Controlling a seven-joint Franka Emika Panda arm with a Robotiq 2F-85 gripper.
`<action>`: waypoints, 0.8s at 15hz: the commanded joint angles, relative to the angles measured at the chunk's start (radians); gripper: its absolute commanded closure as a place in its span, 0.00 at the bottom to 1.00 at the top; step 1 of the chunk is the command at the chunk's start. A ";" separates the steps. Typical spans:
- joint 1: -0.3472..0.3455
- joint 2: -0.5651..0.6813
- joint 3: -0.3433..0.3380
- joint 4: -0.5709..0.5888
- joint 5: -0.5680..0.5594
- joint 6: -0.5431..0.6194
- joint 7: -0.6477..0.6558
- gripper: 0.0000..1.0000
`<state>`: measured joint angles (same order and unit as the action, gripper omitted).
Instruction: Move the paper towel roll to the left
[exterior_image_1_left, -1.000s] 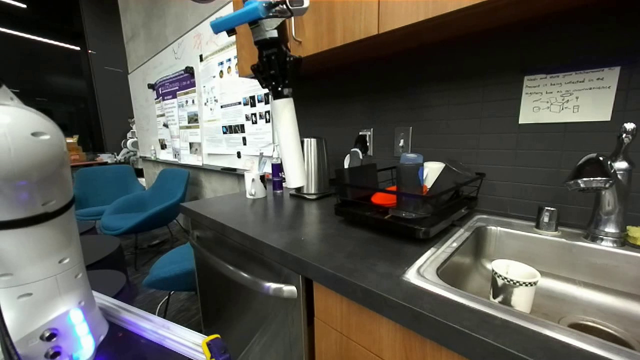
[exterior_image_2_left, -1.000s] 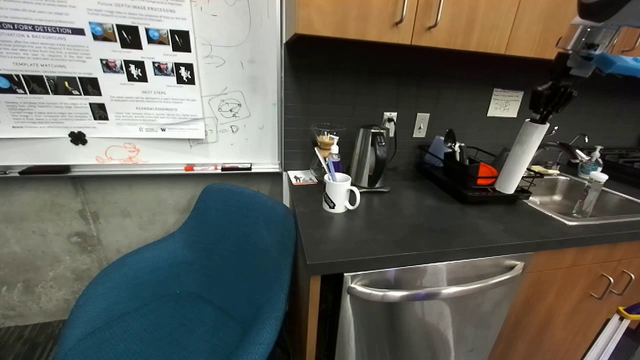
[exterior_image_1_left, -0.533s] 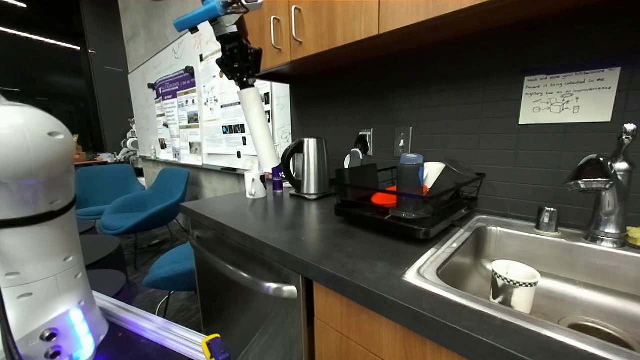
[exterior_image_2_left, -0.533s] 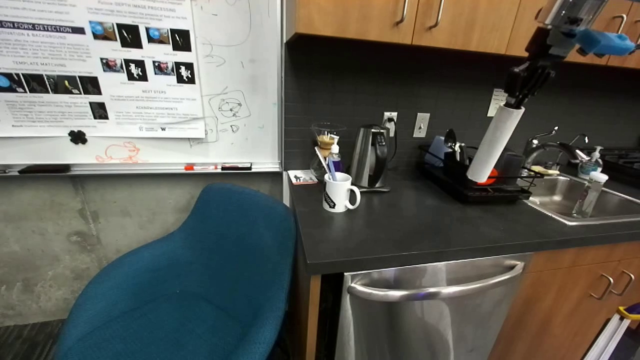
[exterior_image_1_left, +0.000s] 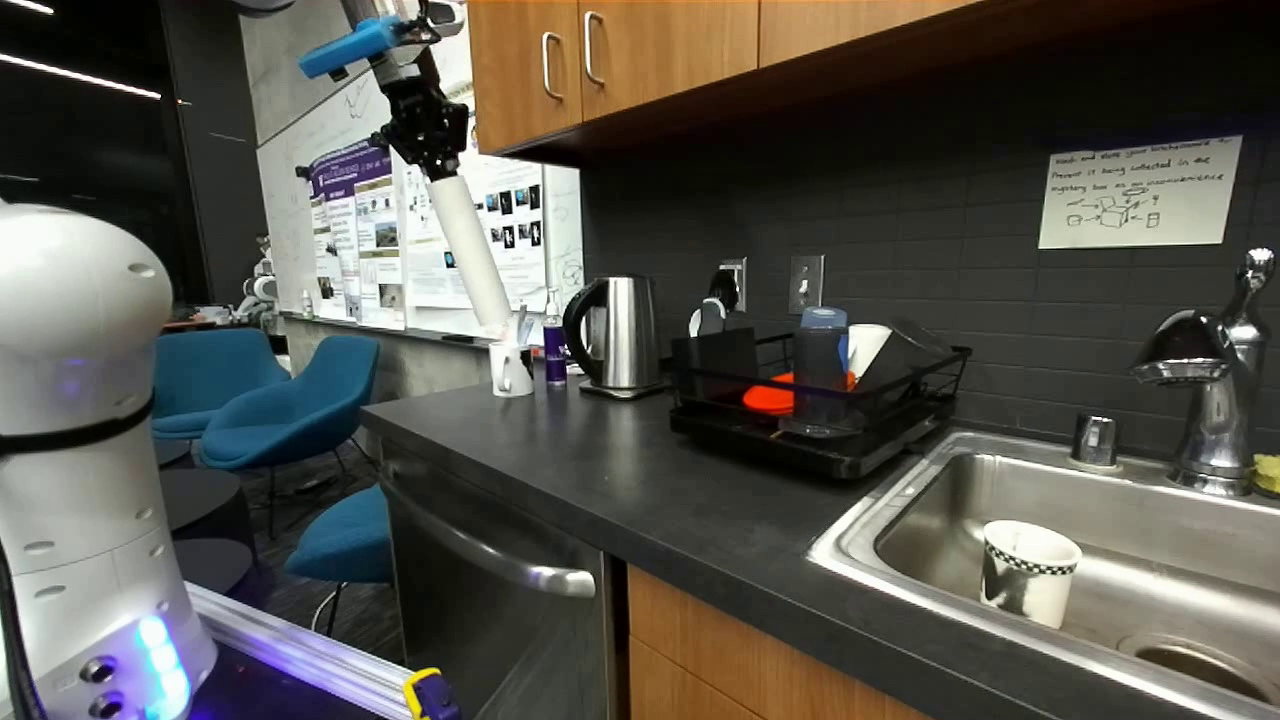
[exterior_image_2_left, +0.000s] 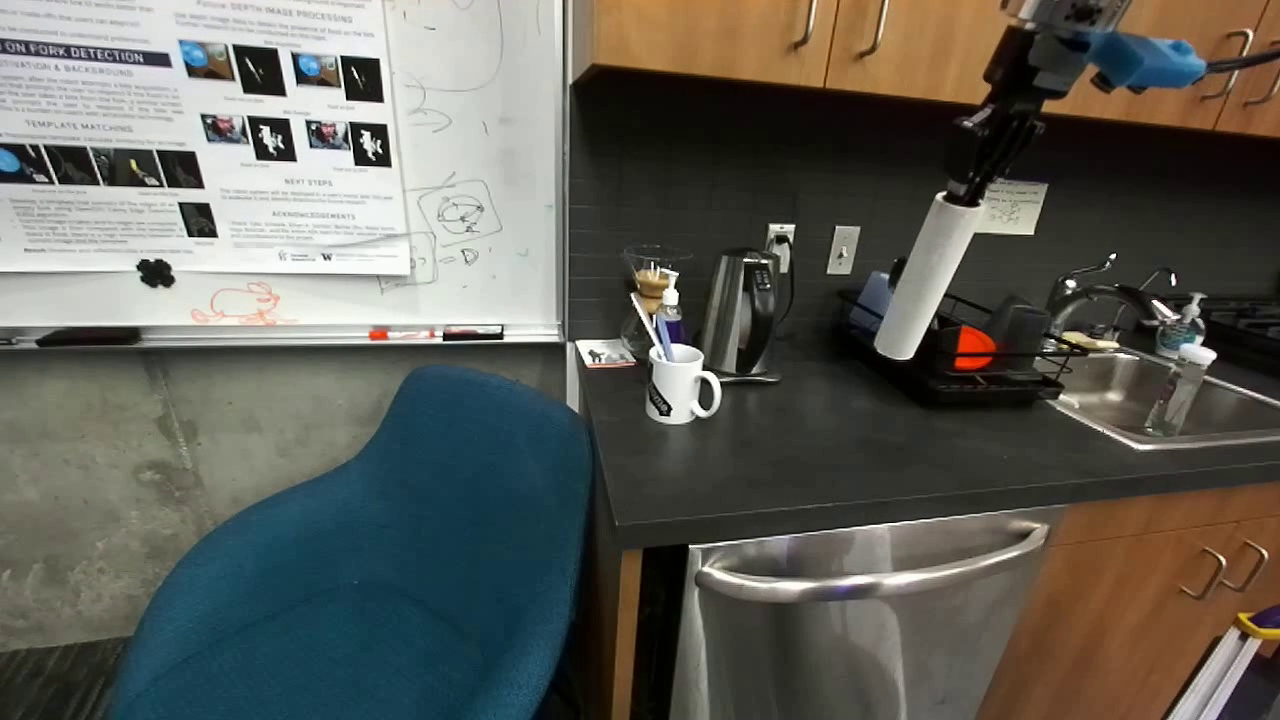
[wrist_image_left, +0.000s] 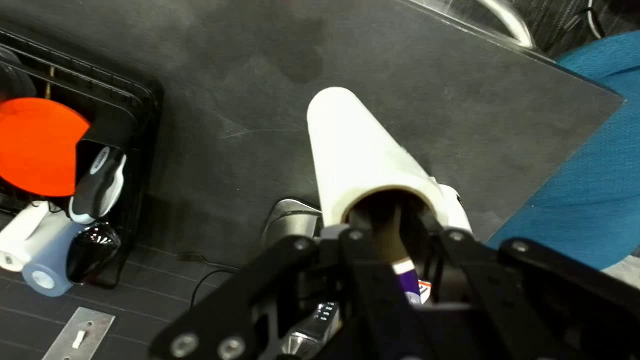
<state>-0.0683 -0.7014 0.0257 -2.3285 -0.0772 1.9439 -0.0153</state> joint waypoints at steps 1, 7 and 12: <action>0.030 0.113 0.013 0.102 0.004 0.013 0.032 0.48; 0.067 0.286 0.013 0.247 0.047 0.033 0.025 0.48; 0.074 0.376 0.020 0.309 0.048 0.048 0.050 0.48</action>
<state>-0.0013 -0.3836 0.0432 -2.0762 -0.0314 1.9880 0.0062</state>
